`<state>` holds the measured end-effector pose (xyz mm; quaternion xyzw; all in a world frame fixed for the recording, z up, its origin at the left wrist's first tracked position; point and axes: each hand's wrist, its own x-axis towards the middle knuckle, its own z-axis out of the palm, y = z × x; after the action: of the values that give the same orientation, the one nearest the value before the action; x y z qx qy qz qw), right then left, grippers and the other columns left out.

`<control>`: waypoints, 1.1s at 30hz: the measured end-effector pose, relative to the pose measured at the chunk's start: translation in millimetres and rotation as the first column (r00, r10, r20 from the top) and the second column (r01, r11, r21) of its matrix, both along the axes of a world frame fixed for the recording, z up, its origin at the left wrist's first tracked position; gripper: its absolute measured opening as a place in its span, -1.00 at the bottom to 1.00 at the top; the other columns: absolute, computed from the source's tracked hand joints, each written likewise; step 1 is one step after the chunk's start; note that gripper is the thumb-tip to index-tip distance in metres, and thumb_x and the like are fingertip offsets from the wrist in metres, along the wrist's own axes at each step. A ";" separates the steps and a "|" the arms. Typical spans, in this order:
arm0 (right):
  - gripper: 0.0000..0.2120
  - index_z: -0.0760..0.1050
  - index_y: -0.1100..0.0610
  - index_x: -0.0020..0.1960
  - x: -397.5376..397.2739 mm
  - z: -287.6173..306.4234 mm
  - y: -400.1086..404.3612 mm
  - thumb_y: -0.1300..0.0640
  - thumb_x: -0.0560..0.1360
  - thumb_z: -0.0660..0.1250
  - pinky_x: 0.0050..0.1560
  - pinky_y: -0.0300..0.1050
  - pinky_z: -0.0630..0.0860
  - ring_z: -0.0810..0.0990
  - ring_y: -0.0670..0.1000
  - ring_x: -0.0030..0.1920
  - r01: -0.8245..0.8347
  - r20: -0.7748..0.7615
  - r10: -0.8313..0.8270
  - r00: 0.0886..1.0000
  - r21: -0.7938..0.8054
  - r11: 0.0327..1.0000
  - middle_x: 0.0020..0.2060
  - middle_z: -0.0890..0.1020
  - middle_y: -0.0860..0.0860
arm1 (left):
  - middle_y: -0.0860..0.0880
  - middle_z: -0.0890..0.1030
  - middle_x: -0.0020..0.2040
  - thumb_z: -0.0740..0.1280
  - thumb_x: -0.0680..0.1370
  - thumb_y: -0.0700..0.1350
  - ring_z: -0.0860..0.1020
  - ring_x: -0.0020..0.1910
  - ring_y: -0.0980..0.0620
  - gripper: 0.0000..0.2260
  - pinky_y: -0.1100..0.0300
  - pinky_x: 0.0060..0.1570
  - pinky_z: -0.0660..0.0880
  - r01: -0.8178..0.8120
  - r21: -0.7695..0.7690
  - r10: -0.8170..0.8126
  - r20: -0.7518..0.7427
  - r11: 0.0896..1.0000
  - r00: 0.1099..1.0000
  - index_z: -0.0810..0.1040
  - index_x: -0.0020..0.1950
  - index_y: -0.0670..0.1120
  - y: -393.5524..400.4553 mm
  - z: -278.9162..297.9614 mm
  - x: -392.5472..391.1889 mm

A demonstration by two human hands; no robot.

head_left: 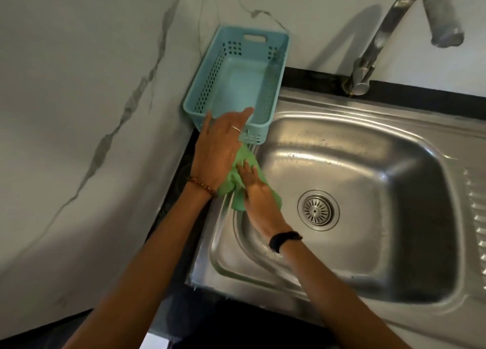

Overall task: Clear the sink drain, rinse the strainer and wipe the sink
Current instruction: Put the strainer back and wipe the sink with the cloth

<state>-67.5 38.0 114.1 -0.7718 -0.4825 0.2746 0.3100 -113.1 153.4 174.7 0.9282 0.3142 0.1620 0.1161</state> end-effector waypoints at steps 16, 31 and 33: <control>-0.36 0.03 0.16 0.51 97.0 -21.5 66.4 0.45 0.49 0.10 0.53 0.03 0.01 -0.05 0.17 0.53 -0.086 0.440 0.095 0.893 -0.039 0.996 0.53 0.06 0.11 | -0.17 0.66 -0.12 0.34 0.45 -0.25 0.59 -0.09 -0.18 -0.87 -0.03 -0.03 0.49 -0.043 0.022 0.038 0.180 0.999 0.983 0.63 -0.05 -0.20 26.1 27.8 9.5; -0.34 -0.18 0.22 0.51 176.7 -27.9 50.1 0.43 0.52 0.07 0.52 0.12 -0.17 -0.12 0.24 0.52 0.088 0.701 0.074 0.709 -0.192 0.977 0.53 -0.07 0.16 | -0.25 0.57 0.15 0.21 0.47 -0.41 0.48 0.23 -0.23 -0.71 -0.29 0.37 0.18 -0.170 0.073 0.162 0.101 0.983 0.982 0.53 0.16 -0.24 -6.3 -0.1 18.8; -0.30 -0.22 0.22 0.50 185.8 -27.6 35.6 0.42 0.52 0.10 0.52 0.13 -0.18 -0.14 0.24 0.52 0.114 0.724 0.082 0.685 -0.218 0.969 0.53 -0.10 0.16 | -0.29 0.47 0.28 0.22 0.46 -0.44 0.36 0.35 -0.28 -0.64 -0.25 0.39 0.15 -0.116 0.110 0.098 0.152 0.987 0.983 0.48 0.24 -0.26 -19.1 -1.6 21.1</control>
<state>118.2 73.5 86.5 -0.8533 -0.5214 0.0006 -0.0024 -92.0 134.3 173.1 0.9008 0.3441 0.2541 0.0747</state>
